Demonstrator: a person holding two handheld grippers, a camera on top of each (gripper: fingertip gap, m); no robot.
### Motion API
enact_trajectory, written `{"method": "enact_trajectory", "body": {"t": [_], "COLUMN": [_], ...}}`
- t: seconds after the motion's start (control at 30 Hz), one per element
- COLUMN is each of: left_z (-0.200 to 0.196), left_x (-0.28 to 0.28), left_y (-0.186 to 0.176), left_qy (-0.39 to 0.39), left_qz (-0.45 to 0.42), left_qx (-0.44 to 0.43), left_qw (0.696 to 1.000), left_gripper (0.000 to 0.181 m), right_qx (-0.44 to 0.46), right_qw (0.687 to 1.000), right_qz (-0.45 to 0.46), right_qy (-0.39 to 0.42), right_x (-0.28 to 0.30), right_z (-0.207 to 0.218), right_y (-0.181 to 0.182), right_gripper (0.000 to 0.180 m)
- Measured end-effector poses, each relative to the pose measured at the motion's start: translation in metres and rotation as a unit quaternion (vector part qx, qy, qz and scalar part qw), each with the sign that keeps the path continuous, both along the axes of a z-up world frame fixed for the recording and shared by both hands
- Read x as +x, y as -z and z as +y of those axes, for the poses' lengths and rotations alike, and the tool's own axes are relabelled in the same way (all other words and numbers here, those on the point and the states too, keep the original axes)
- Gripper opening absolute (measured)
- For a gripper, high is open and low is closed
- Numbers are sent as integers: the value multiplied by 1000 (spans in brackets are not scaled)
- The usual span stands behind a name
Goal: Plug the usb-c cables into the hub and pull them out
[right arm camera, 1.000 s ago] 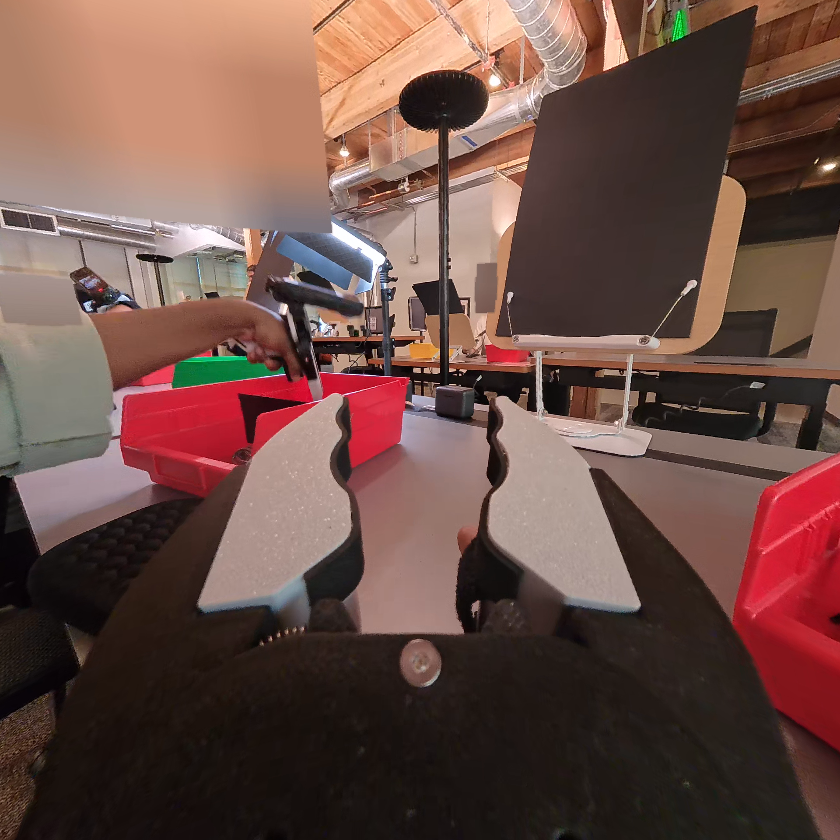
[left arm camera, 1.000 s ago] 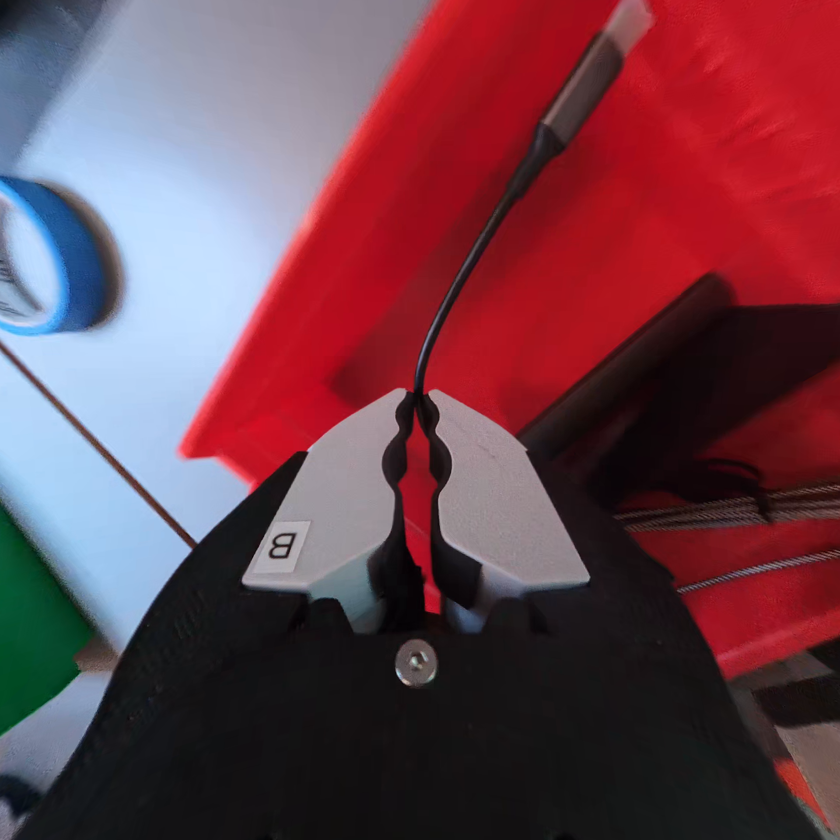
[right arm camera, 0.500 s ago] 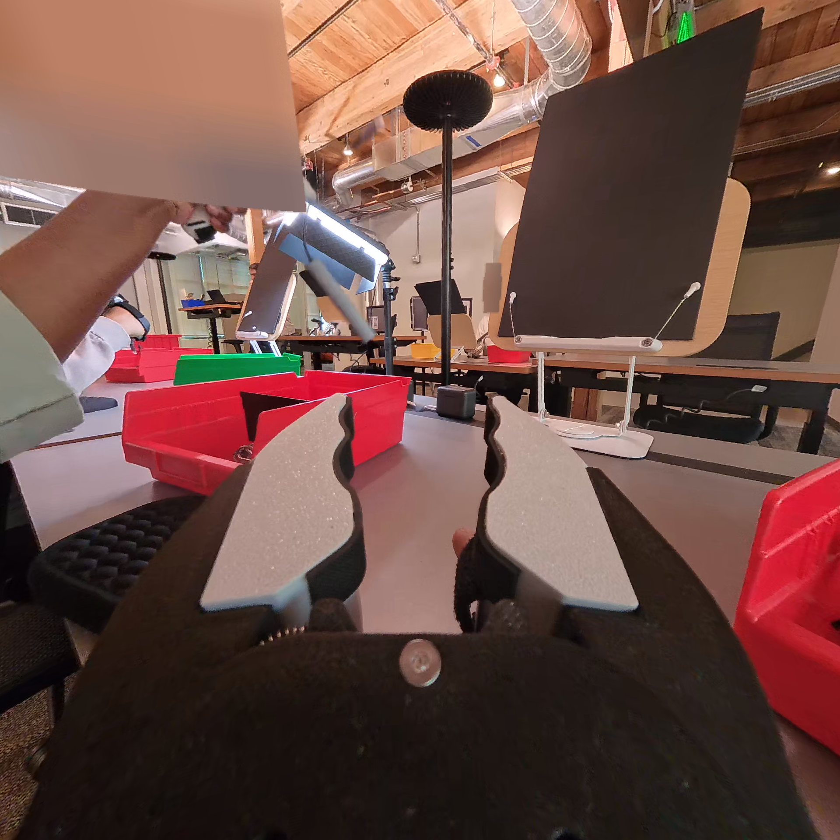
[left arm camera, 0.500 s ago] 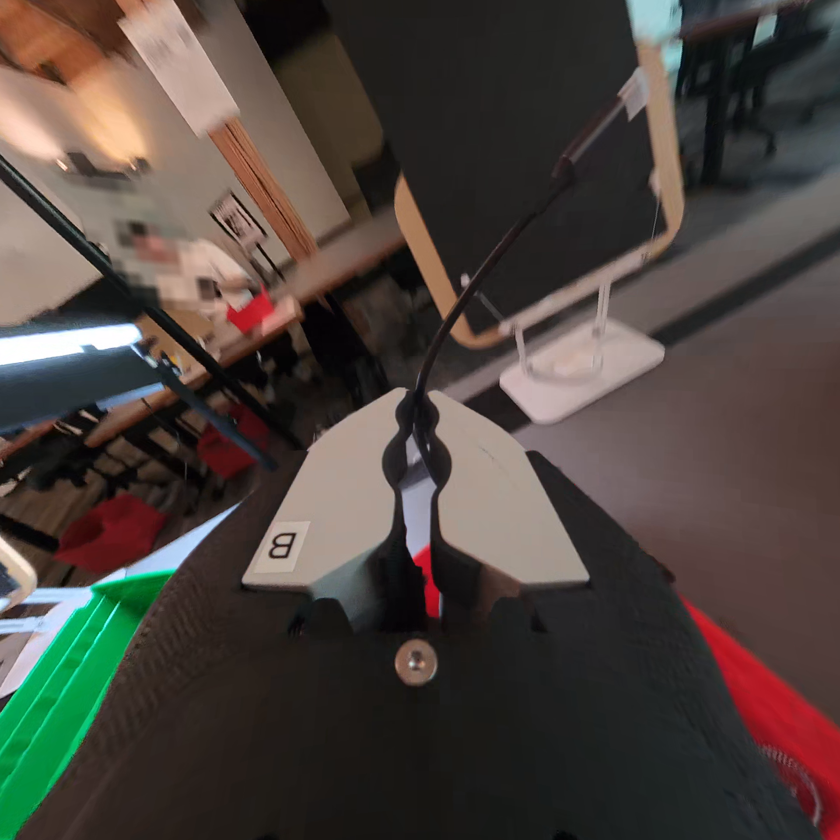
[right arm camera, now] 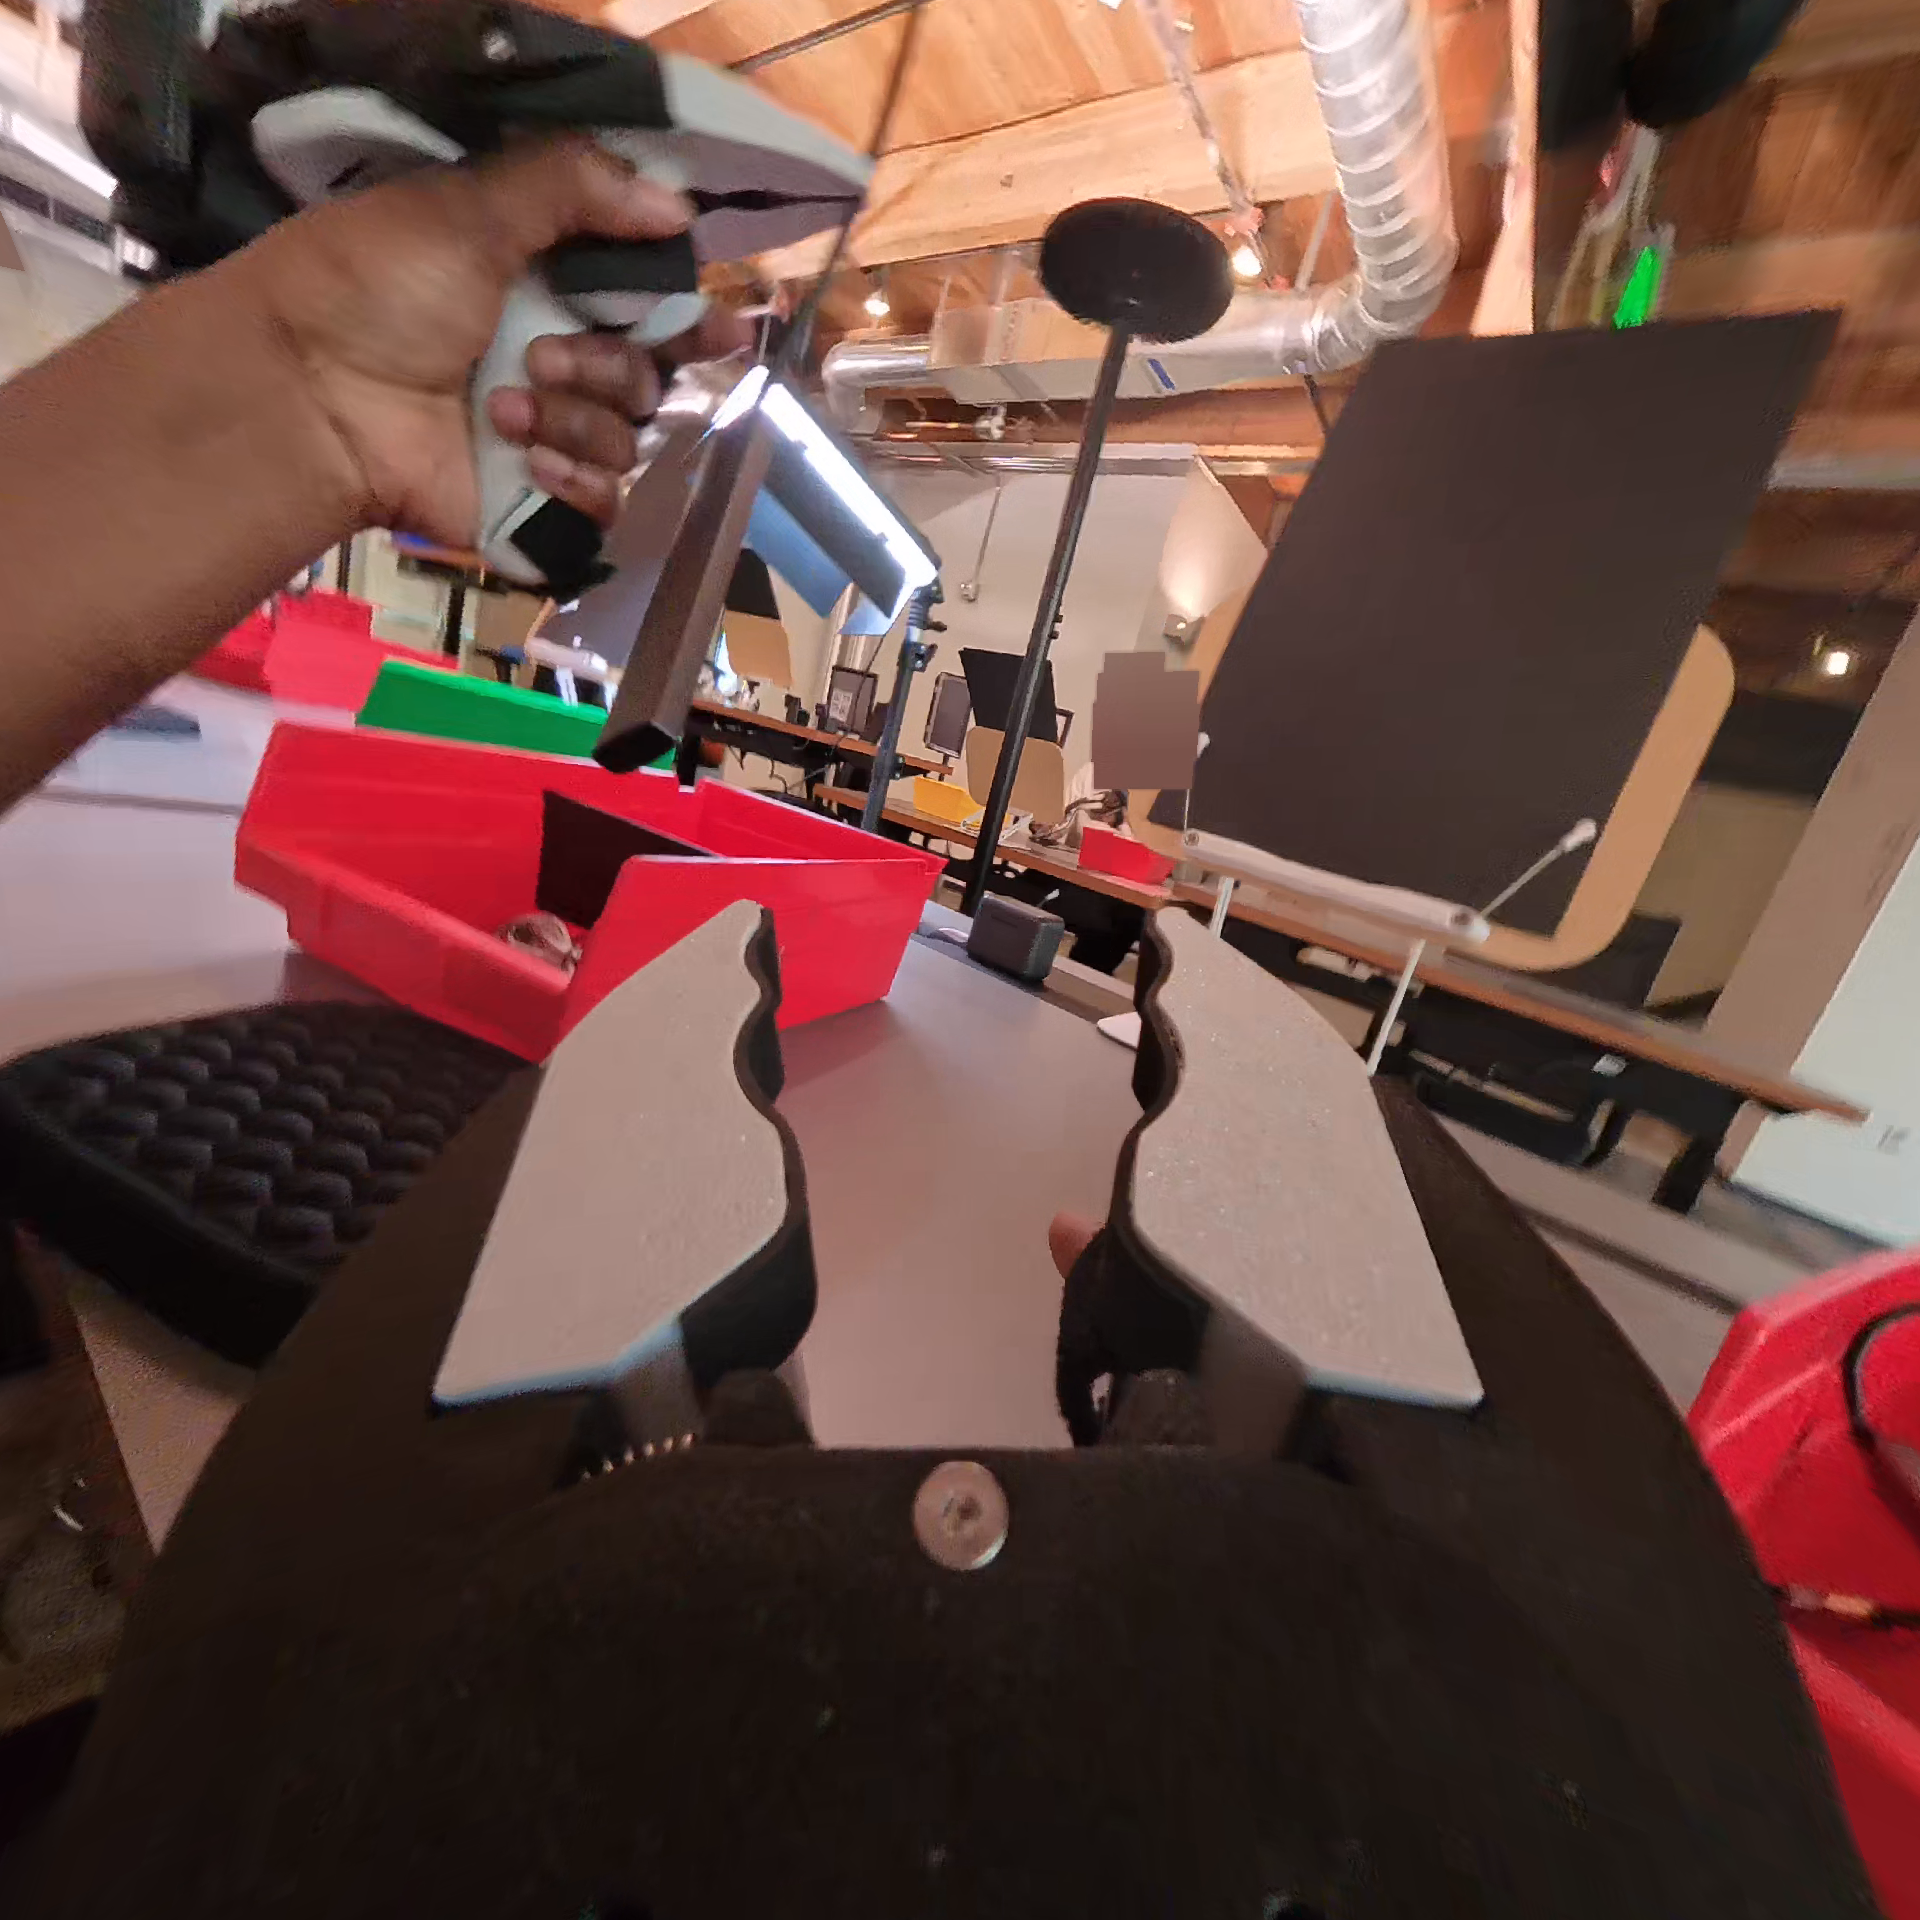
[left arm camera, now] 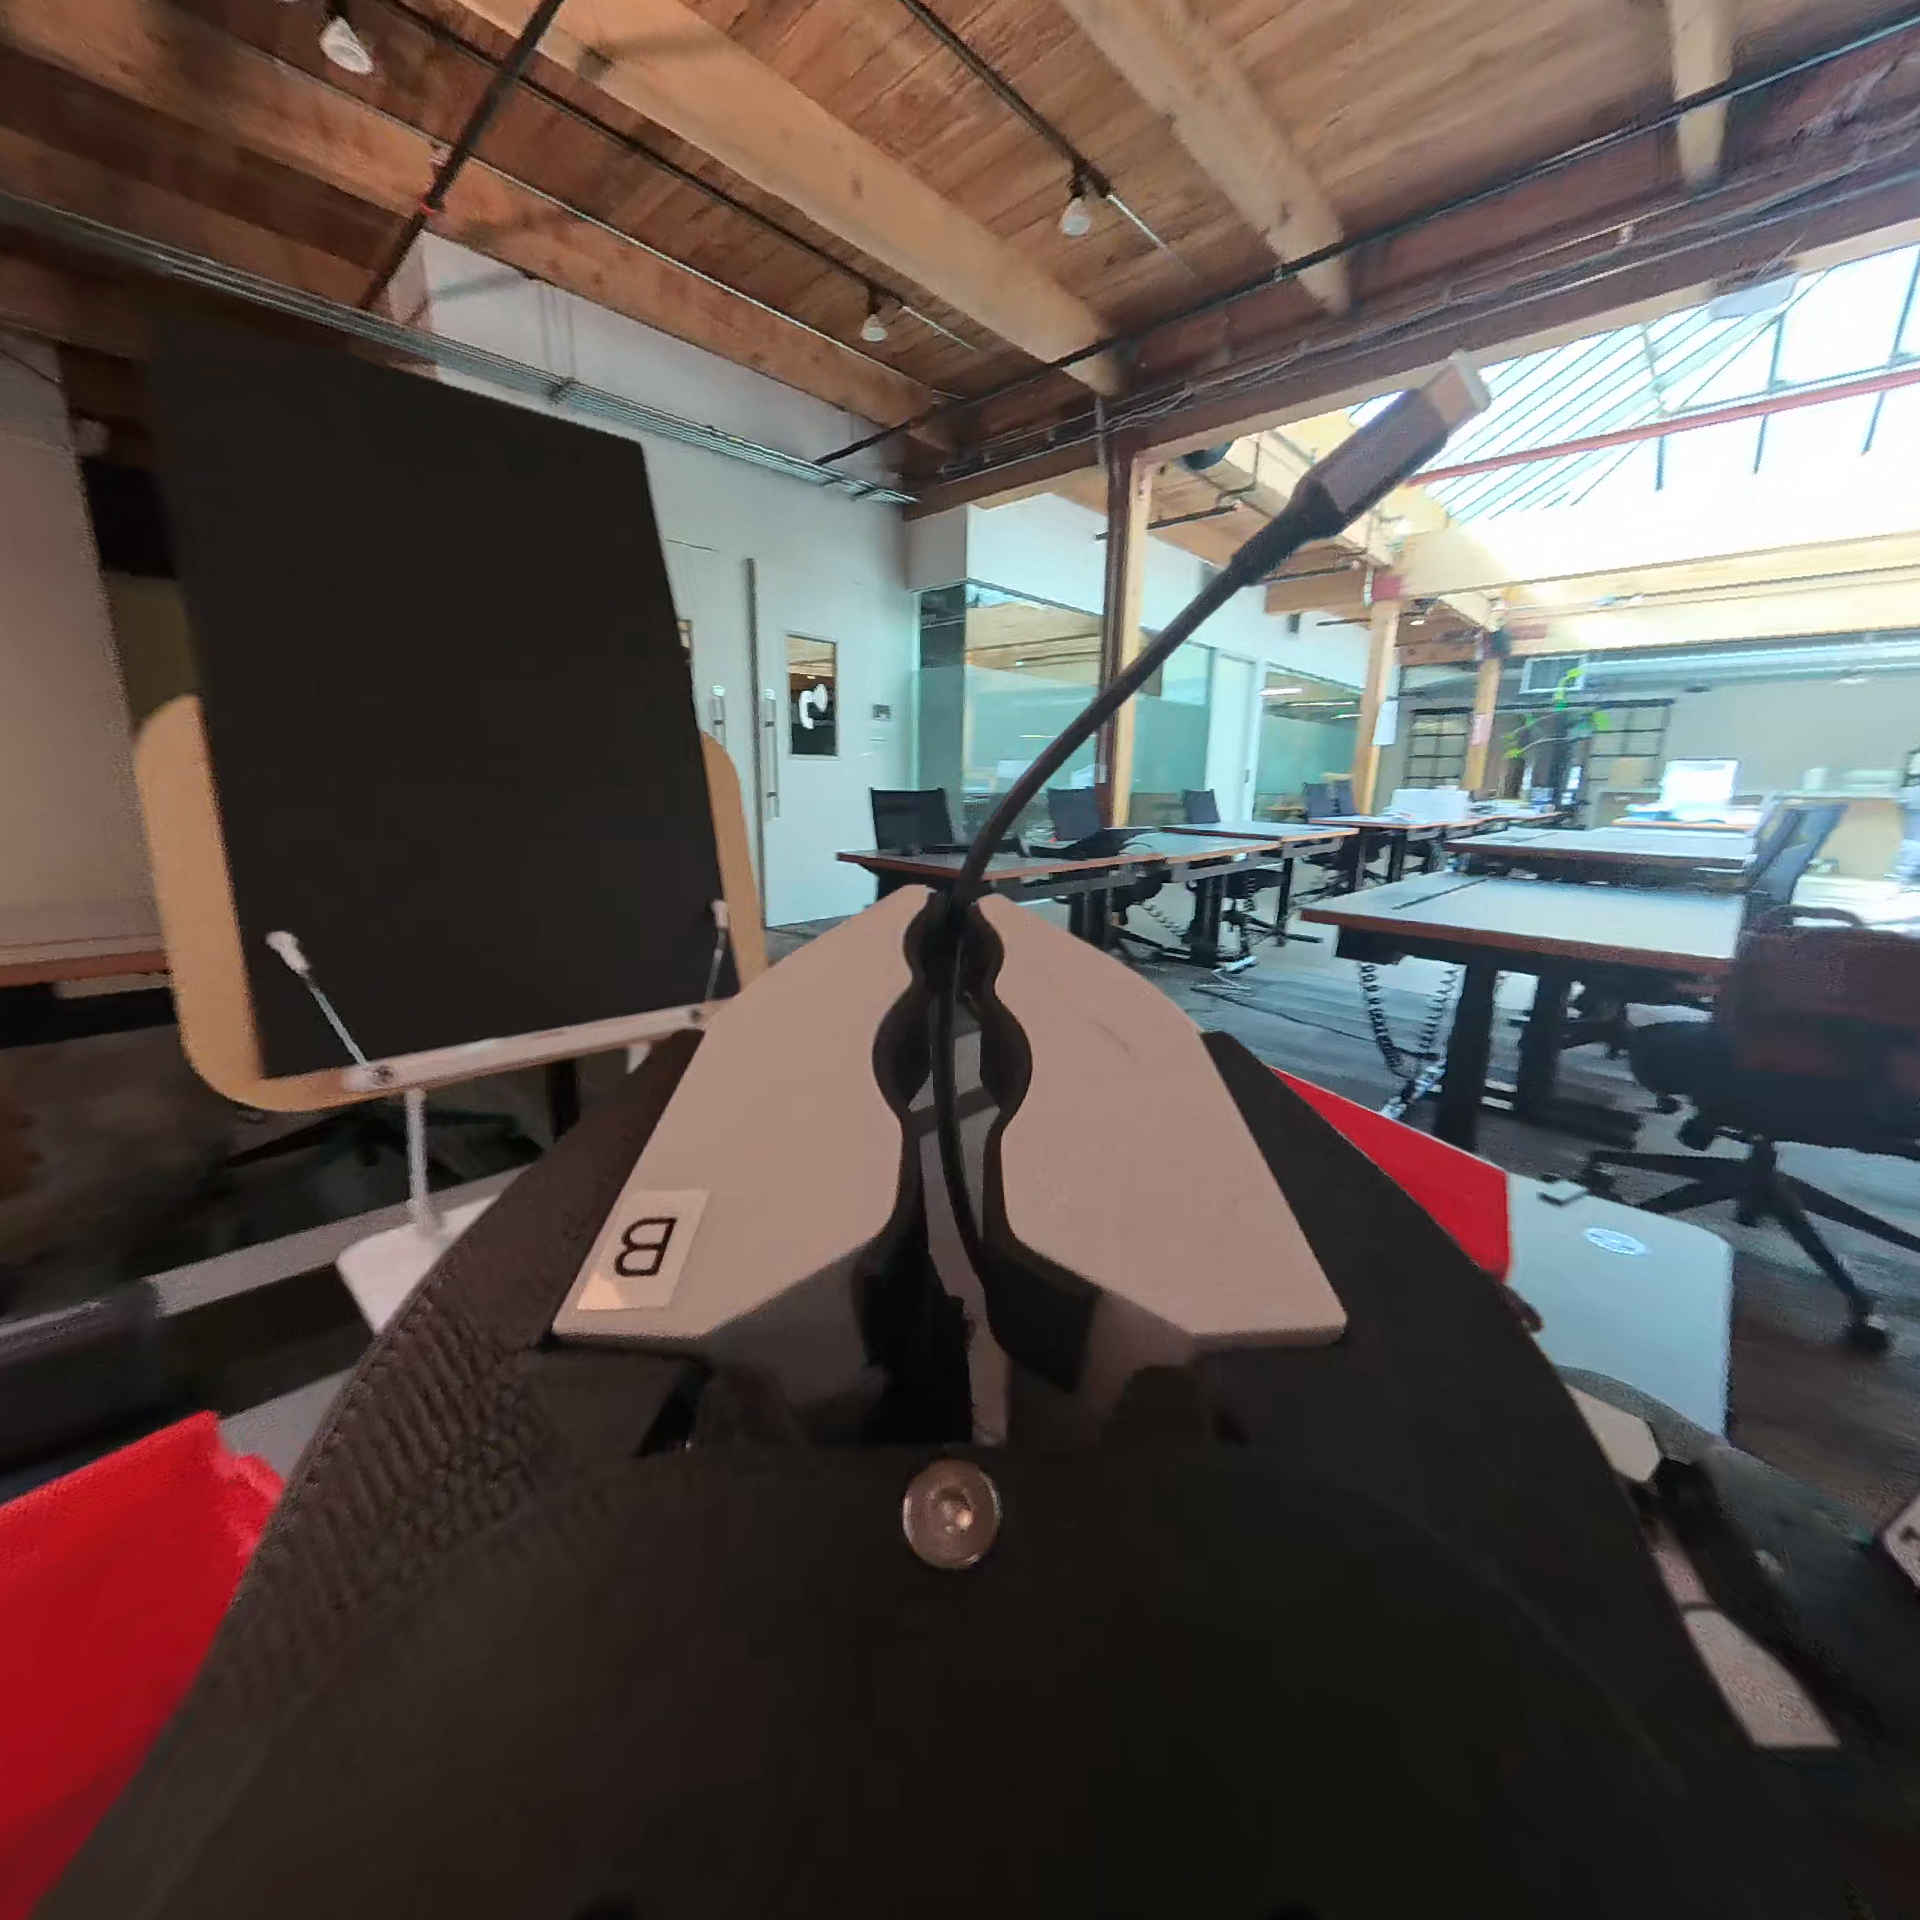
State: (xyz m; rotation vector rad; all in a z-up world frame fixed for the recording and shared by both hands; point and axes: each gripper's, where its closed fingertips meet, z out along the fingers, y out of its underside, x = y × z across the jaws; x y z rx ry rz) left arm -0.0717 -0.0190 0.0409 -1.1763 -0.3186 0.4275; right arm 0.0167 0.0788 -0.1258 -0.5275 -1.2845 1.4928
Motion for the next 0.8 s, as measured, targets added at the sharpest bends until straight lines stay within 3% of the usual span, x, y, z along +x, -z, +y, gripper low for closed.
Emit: {"method": "enact_trajectory", "body": {"t": [0.17, 0.27, 0.4, 0.57, 0.63, 0.67, 0.7, 0.77, 0.8], "left_z": [14, 20, 43, 84, 96, 102, 107, 112, 111], "left_x": [17, 16, 26, 57, 67, 72, 76, 81, 84], "left_y": [17, 26, 39, 49, 50, 51, 53, 54, 52], "left_qy": [2, -47, -62, 0, 27, 38, 47, 67, 82], "left_qz": [-6, 4, -16, -29, -34, -31, -20, 6, 17], "left_qx": [33, 27, 19, -3, -10, -21, -37, -64, -66], "left_qw": [999, 999, 998, 1000, 999, 999, 998, 996, 994], "left_gripper": [3, 3, 4, 4, 4, 4, 5, 11, 25], "right_qx": [119, 99, 107, 180, 183, 172, 159, 107, 66], "right_qw": [992, 994, 993, 976, 973, 972, 974, 985, 991], "right_qz": [41, 54, 18, -3, -13, -15, -20, -40, -47], "right_qy": [0, -3, 51, 122, 142, 159, 160, 132, 111], "right_x": [10, 15, -2, -16, -20, -21, -22, -20, -18], "right_z": [-29, -25, -16, -15, -10, -4, 0, 6, 11], "right_y": [11, 5, 11, 26, 28, 26, 25, 21, 17], "right_gripper": [68, 66, 72, 70, 61, 37, 26, 21, 20]}}
